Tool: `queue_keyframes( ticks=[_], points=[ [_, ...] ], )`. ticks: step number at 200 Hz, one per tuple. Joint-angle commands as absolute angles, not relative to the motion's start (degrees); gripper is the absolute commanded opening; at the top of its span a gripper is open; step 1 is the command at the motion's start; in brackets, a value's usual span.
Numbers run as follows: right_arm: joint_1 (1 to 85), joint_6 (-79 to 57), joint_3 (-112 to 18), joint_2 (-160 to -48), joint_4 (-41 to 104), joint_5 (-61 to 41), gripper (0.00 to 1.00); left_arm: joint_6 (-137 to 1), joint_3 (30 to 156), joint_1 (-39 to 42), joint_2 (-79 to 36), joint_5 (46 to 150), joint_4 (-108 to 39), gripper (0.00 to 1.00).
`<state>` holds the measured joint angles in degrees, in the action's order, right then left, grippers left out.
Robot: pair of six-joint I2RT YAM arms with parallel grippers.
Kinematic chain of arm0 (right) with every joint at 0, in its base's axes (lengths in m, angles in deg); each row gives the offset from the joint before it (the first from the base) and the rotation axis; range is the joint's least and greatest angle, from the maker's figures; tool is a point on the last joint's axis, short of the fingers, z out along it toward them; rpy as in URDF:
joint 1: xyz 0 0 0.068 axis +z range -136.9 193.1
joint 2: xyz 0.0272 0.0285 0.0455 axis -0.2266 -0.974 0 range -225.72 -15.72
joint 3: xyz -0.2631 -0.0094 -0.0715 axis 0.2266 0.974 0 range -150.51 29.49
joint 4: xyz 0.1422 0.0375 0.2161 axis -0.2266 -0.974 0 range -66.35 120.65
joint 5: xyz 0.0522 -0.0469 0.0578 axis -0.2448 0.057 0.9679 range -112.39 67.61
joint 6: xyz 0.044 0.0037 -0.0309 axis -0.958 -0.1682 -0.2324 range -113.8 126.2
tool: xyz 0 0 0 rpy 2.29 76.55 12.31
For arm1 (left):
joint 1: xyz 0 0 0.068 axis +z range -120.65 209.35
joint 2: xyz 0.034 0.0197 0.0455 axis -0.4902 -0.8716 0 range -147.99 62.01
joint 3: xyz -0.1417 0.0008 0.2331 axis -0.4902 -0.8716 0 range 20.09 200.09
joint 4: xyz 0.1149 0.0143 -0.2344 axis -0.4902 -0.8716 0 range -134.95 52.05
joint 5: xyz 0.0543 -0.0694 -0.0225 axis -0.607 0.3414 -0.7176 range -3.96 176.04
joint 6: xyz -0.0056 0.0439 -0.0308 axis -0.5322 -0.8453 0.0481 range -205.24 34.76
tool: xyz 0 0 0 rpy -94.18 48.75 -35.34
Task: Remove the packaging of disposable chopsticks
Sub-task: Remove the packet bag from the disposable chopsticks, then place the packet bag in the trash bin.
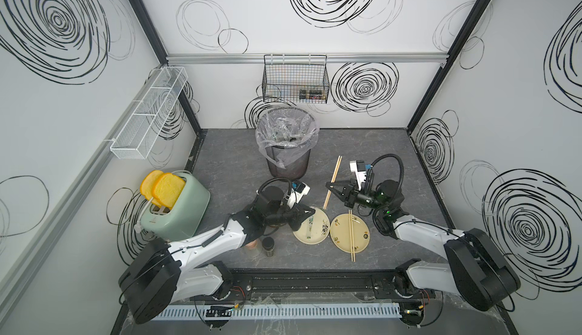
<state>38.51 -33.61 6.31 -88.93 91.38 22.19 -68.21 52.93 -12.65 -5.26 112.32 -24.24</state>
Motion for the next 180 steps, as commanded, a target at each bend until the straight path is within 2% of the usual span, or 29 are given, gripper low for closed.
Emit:
queue_keyframes(
  ticks=[1, 53, 117, 148, 180],
  points=[
    [38.8, -32.6, 7.1, -89.5, 92.7, 20.9, 0.00, -70.1, 53.7, -11.3, -2.6, 111.4, -26.0, 0.00],
    [39.0, -32.2, 7.2, -89.5, 92.4, 20.1, 0.00, -71.1, 55.8, -8.8, 1.4, 111.2, -29.7, 0.00],
    [40.9, -27.4, 7.7, -90.0, 89.3, 14.5, 0.00, -71.6, 57.3, -7.6, 3.7, 110.3, -30.8, 0.00],
    [44.7, -23.2, 6.8, -90.0, 85.9, 9.8, 0.00, -72.8, 60.9, -6.7, 2.9, 110.2, -33.0, 0.00],
    [47.1, -23.2, 6.2, -91.6, 86.5, 9.8, 0.00, -74.8, 67.1, -4.7, 1.9, 110.1, -35.5, 0.00]
  ],
)
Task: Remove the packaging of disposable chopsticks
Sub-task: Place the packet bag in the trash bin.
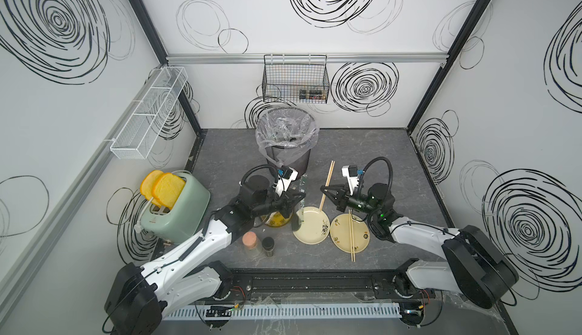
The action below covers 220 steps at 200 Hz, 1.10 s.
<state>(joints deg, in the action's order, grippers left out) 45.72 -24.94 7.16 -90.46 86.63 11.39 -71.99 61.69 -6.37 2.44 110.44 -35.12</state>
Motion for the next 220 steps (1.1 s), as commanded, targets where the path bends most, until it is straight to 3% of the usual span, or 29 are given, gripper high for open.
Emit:
queue_keyframes(
  ticks=[1, 110, 169, 220],
  points=[
    [47.1, -23.3, 6.2, -91.6, 86.5, 9.8, 0.00, -74.8, 67.5, -4.6, 1.8, 110.1, -35.6, 0.00],
    [47.0, -25.5, 6.3, -93.8, 88.6, 9.9, 0.00, -85.6, 103.8, 3.1, -13.7, 109.2, -40.1, 0.00],
    [46.9, -25.5, 6.0, -94.2, 88.5, 9.9, 0.00, -82.3, 112.6, 12.1, -25.8, 112.5, -31.4, 0.00],
    [46.8, -25.5, 6.0, -94.2, 88.5, 10.1, 0.00, -82.0, 119.2, 13.9, -36.0, 111.5, -31.0, 0.00]
  ],
)
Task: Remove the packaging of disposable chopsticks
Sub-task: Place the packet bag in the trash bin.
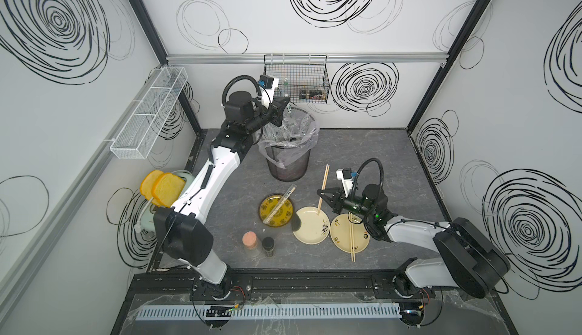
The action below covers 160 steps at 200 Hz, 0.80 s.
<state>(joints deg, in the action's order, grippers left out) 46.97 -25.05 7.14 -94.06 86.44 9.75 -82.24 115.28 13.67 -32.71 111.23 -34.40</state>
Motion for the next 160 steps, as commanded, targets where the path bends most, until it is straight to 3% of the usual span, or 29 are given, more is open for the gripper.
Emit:
queue_keyframes(
  ticks=[1, 53, 121, 160],
  points=[
    [46.8, -25.5, 6.0, -94.2, 88.5, 10.1, 0.00, -82.0, 119.3, 13.9, -36.3, 111.5, -31.0, 0.00],
    [46.8, -25.5, 5.8, -94.4, 88.2, 10.3, 0.00, -82.7, 124.1, 13.0, -44.5, 110.6, -33.6, 0.00],
    [46.7, -25.4, 5.7, -93.9, 87.7, 10.2, 0.00, -90.1, 118.7, 12.9, -45.2, 107.5, -38.7, 0.00],
    [46.8, -25.5, 5.7, -93.9, 87.7, 10.2, 0.00, -95.0, 121.8, 13.5, -47.9, 106.1, -47.8, 0.00]
  ],
)
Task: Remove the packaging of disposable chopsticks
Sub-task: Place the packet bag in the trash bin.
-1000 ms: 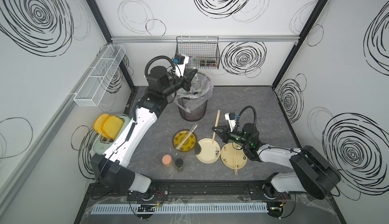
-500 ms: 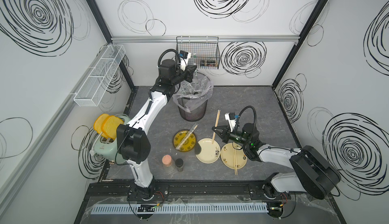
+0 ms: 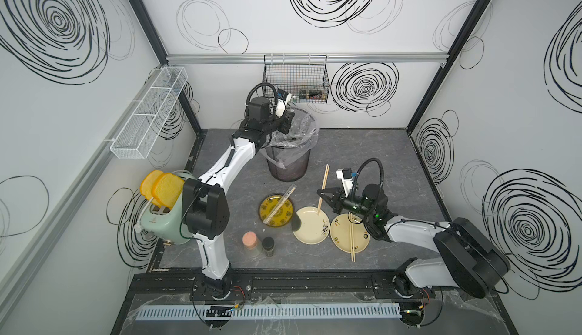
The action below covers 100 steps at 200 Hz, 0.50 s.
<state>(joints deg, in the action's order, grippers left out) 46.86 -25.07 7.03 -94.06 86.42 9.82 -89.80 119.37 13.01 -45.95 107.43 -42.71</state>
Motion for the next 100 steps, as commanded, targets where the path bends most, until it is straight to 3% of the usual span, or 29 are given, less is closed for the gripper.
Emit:
queue_keyframes(
  ticks=[1, 63, 100],
  points=[
    [46.8, -25.5, 5.7, -93.9, 87.7, 10.2, 0.00, -95.2, 121.9, 13.5, -48.0, 106.0, -48.0, 0.00],
    [46.8, -25.5, 5.7, -93.9, 87.7, 10.4, 0.00, -101.3, 138.6, 12.2, -57.0, 98.4, -68.3, 0.00],
    [46.8, -25.6, 5.6, -94.0, 87.6, 10.2, 0.00, -105.0, 140.2, 10.8, -57.9, 94.4, -73.0, 0.00]
  ],
)
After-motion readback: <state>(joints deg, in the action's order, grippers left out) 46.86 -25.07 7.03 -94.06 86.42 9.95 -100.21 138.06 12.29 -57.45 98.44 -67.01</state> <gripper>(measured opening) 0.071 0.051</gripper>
